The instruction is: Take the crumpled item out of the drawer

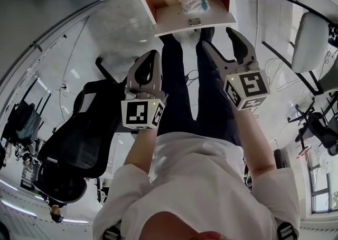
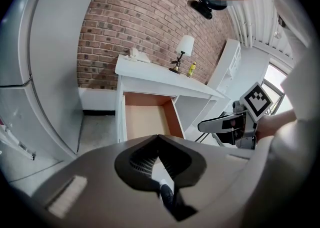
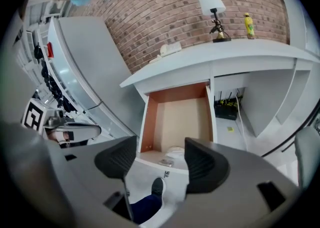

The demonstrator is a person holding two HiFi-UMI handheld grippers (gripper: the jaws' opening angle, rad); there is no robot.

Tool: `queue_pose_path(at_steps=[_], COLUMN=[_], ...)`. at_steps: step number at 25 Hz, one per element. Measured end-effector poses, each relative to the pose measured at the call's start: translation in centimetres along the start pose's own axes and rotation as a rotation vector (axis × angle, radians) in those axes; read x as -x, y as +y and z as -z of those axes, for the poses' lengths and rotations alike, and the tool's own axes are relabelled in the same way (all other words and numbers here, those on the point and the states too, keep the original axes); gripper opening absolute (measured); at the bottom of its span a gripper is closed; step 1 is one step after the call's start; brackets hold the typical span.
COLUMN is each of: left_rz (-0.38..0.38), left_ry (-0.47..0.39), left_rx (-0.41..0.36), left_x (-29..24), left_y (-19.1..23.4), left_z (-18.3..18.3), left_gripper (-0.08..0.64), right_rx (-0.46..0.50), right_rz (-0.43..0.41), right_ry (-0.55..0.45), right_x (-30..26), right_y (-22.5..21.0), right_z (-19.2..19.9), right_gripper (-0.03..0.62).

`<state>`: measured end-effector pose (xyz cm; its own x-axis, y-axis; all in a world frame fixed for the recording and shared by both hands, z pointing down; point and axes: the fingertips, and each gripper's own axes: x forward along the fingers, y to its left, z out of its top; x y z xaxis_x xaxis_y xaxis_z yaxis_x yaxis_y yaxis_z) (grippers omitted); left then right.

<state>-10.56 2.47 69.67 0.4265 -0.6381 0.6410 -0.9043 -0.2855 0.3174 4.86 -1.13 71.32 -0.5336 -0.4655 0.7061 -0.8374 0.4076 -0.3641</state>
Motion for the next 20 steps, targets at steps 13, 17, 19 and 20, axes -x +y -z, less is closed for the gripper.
queue_pose_path(at_steps=[13, 17, 19, 20], left_rz=[0.001, 0.008, 0.011, 0.012], left_ry=[0.018, 0.022, 0.026, 0.027], left_rx=[0.02, 0.021, 0.023, 0.023], left_x=[-0.7, -1.0, -1.1, -1.1], left_y=[0.4, 0.8, 0.9, 1.1], left_z=[0.3, 0.3, 0.3, 0.3], left_gripper=[0.008, 0.008, 0.008, 0.008], right_rx=[-0.022, -0.023, -0.014, -0.011], right_rz=[0.052, 0.049, 0.053, 0.055], right_ry=[0.133, 0.2, 0.236, 0.255], right_x=[-5.1, -6.9, -7.8, -8.3], right_y=[-2.7, -3.3, -3.7, -3.9], right_z=[1.5, 2.3, 2.9, 3.3], right_gripper=[0.288, 0.288, 0.288, 0.288])
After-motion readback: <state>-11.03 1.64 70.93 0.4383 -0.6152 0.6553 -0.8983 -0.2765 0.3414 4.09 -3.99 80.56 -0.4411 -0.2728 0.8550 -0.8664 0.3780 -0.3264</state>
